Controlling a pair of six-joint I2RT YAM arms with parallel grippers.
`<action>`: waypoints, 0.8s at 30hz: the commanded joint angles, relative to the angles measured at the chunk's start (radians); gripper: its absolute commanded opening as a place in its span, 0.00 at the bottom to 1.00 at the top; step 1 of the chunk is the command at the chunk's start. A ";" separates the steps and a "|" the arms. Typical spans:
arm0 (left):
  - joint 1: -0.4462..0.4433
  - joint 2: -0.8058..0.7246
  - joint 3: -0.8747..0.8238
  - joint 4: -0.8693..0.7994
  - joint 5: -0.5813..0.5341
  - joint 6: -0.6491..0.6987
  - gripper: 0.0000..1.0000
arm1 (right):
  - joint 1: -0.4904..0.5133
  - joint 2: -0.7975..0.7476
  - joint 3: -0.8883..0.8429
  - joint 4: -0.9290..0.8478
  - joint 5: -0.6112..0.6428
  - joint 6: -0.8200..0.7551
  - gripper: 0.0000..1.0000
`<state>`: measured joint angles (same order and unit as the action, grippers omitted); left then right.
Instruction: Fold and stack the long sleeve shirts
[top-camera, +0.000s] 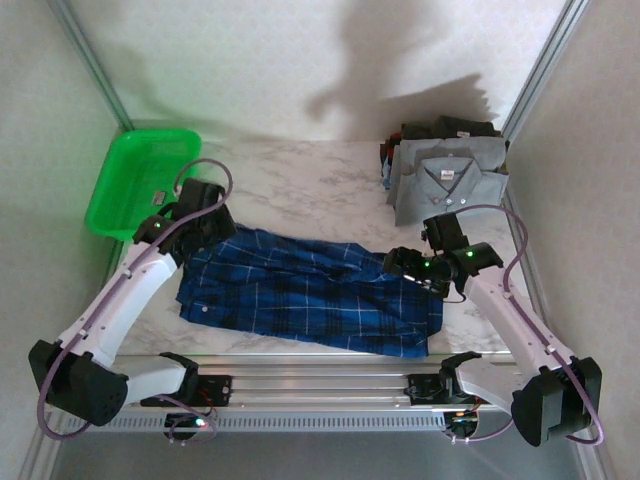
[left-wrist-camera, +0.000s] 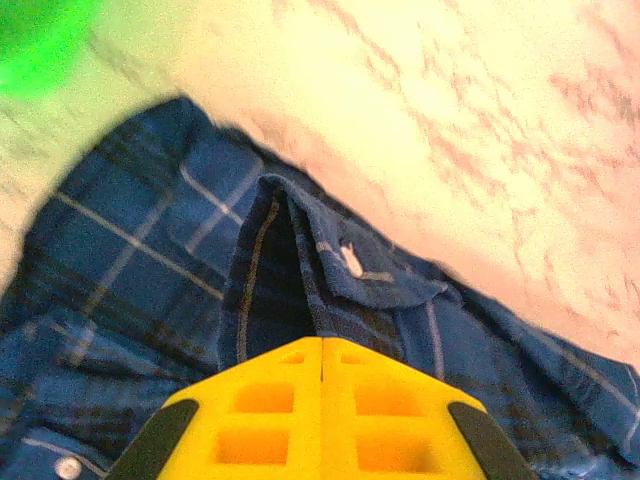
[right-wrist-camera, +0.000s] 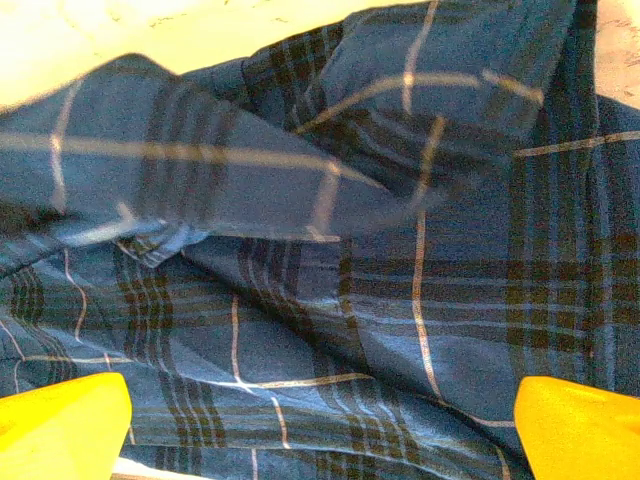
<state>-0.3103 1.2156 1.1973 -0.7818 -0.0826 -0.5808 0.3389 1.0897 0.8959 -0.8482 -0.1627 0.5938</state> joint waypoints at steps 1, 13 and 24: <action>0.001 0.010 0.058 -0.085 -0.145 0.115 0.00 | 0.006 0.013 0.017 0.008 -0.024 0.000 0.99; -0.017 -0.232 -0.112 0.024 -0.095 0.132 0.00 | 0.006 0.074 0.016 0.006 0.005 0.008 0.99; -0.228 -0.354 -0.146 0.124 -0.025 0.155 0.00 | 0.006 0.081 0.021 -0.011 0.037 0.009 0.99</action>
<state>-0.4652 0.8833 1.0485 -0.7063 -0.1265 -0.4480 0.3389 1.1744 0.8959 -0.8490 -0.1505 0.5945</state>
